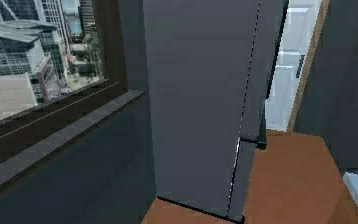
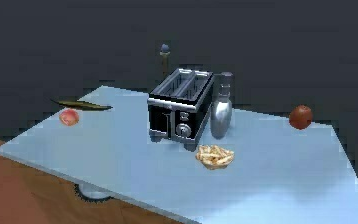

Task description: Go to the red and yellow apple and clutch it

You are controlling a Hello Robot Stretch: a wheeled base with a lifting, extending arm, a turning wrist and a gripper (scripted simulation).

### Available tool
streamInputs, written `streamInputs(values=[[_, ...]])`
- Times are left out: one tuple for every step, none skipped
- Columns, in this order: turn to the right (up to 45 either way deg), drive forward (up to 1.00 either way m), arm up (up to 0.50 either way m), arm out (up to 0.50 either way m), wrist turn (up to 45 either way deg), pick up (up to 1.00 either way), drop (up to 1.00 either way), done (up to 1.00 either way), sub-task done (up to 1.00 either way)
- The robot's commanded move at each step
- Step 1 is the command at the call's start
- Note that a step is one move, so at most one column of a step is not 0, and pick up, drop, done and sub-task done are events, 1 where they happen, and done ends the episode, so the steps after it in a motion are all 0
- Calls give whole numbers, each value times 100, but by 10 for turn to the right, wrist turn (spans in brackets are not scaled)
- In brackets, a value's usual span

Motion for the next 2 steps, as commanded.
streamInputs(values=[[-240, 0, 0, 0, 0, 0, 0, 0, 0], [-30, 0, 0, 0, 0, 0, 0, 0, 0]])
